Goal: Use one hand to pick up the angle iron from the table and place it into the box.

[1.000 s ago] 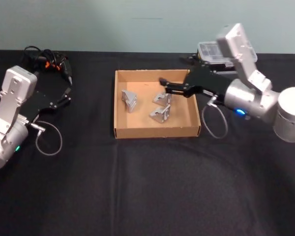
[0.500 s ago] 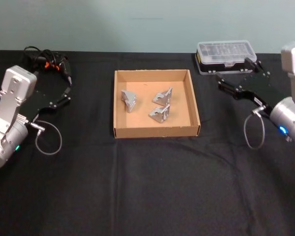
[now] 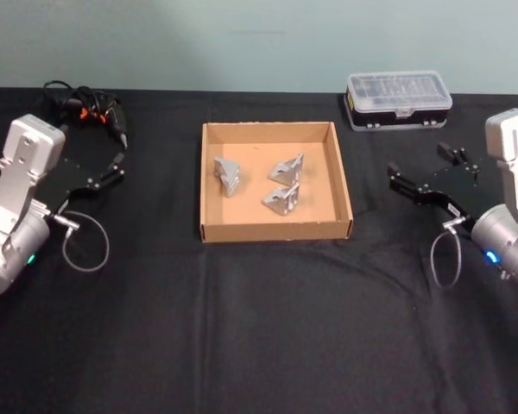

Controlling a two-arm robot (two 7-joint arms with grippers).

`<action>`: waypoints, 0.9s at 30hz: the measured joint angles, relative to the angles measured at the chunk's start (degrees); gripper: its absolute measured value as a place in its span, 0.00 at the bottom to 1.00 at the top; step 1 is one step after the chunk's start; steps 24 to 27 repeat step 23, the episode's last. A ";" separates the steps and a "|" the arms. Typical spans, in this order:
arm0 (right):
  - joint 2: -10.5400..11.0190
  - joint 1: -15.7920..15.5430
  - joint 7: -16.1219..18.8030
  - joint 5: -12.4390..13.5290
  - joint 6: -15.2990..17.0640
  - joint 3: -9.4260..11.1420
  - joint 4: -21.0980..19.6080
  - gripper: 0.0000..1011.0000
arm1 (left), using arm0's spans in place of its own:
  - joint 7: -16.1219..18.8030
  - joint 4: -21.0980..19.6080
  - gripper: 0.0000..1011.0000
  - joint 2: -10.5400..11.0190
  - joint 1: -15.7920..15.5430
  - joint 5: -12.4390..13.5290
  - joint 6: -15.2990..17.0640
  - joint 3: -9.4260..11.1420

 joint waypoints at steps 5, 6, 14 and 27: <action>0.14 0.00 0.03 0.06 -0.02 -0.02 -0.24 0.99 | 0.00 0.00 0.99 0.00 0.00 0.00 0.00 0.00; 0.15 0.00 0.03 0.07 -0.02 -0.02 -0.26 0.99 | 0.00 0.00 0.99 0.00 0.00 0.00 0.00 0.00; 0.28 -0.03 0.05 0.20 -0.06 -0.02 -0.46 0.99 | 0.00 0.00 0.99 0.00 0.00 0.00 0.00 0.00; 0.34 -0.04 0.09 0.31 -0.11 -0.02 -0.60 0.99 | 0.00 0.00 0.99 0.00 0.00 0.00 0.00 0.00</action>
